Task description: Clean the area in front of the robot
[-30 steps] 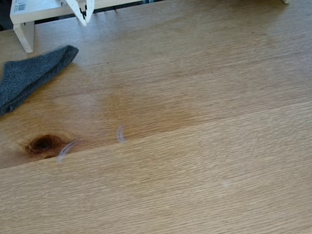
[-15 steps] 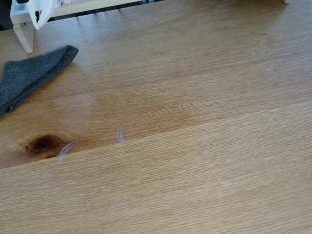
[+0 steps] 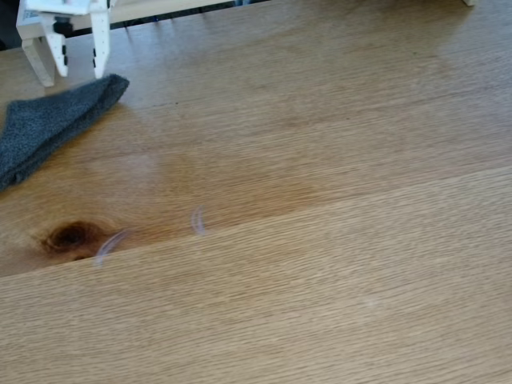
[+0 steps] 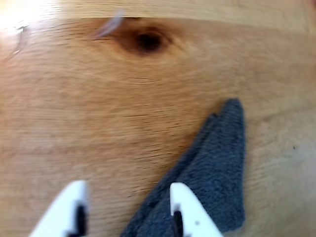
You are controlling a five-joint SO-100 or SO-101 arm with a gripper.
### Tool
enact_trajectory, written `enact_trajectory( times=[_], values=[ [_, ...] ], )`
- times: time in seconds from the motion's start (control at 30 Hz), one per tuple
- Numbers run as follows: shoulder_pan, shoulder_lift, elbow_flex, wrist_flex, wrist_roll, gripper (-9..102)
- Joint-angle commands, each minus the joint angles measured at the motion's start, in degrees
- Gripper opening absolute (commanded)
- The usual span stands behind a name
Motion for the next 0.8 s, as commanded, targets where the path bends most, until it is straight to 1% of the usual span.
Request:
enact_trajectory(
  times=[0.0, 0.17, 0.27, 0.43, 0.63, 0.73, 0.77],
  values=[
    [7.56, -17.49, -21.88, 0.44, 3.34, 28],
    [20.48, -36.21, -35.68, 6.77, 2.99, 36],
    [25.22, -45.7, -38.94, 7.21, -1.05, 36],
    [28.65, -59.5, -40.17, 1.23, -12.48, 34],
    [29.97, -69.7, -40.17, -4.31, -24.43, 31],
    [30.5, -73.12, -40.25, -6.86, -28.74, 25],
    [30.67, -74.0, -40.25, -7.38, -29.79, 21]
  ],
)
